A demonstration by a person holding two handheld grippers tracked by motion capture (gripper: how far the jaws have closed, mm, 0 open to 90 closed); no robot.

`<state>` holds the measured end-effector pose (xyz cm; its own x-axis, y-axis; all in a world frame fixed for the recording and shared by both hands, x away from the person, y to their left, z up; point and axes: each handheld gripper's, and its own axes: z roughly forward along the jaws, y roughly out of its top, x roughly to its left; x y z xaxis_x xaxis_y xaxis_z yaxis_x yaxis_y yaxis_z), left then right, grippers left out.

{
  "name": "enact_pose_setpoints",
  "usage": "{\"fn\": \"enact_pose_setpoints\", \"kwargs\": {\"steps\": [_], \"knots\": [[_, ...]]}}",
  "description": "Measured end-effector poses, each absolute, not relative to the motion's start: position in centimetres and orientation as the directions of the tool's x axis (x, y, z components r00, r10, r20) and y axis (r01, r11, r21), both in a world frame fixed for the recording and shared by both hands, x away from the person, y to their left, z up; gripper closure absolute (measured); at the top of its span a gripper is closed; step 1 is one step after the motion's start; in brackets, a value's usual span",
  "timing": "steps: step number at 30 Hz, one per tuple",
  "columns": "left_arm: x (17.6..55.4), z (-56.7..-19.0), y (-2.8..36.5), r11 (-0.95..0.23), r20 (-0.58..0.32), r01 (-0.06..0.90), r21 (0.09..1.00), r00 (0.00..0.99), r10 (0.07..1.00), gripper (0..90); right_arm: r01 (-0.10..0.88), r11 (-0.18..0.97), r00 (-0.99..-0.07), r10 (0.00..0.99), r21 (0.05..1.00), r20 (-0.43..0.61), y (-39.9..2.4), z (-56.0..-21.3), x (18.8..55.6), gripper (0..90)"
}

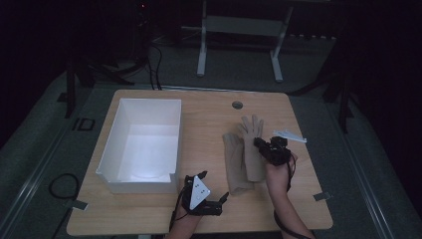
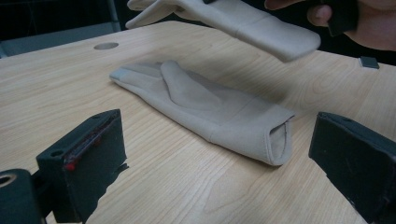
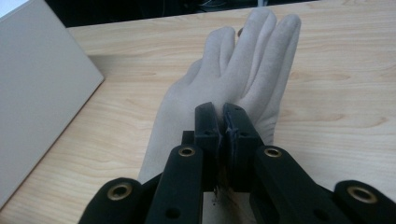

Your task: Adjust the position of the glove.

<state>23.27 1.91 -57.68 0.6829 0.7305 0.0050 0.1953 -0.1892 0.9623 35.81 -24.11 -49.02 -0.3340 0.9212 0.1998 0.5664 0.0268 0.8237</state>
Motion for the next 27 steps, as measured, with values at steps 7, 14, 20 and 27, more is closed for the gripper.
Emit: {"fn": "enact_pose_setpoints", "kwargs": {"steps": [7, 14, 20, 27], "knots": [[23.3, -57.7, 1.9, -0.189, 0.004, 0.195, 0.962, 0.685, 0.729, 3.9, 0.573, 0.049, -0.340, 0.923, 0.818, 0.183, -21.3, -48.7, 35.5, 85.2], [23.2, -57.7, 1.9, -0.191, 0.007, 0.192, 0.963, 0.688, 0.726, 3.9, 0.589, 0.078, -0.347, 0.923, 0.804, 0.164, -20.1, -49.8, 35.6, 85.1], [23.2, -57.7, 1.9, -0.188, 0.000, 0.196, 0.962, 0.691, 0.723, 3.9, 0.630, 0.089, -0.346, 0.922, 0.772, 0.176, -19.8, -51.6, 35.8, 85.1], [23.2, -57.7, 1.8, -0.191, 0.004, 0.194, 0.962, 0.691, 0.722, 3.9, 0.659, 0.104, -0.344, 0.922, 0.745, 0.175, -19.4, -53.1, 35.7, 84.7]]}}
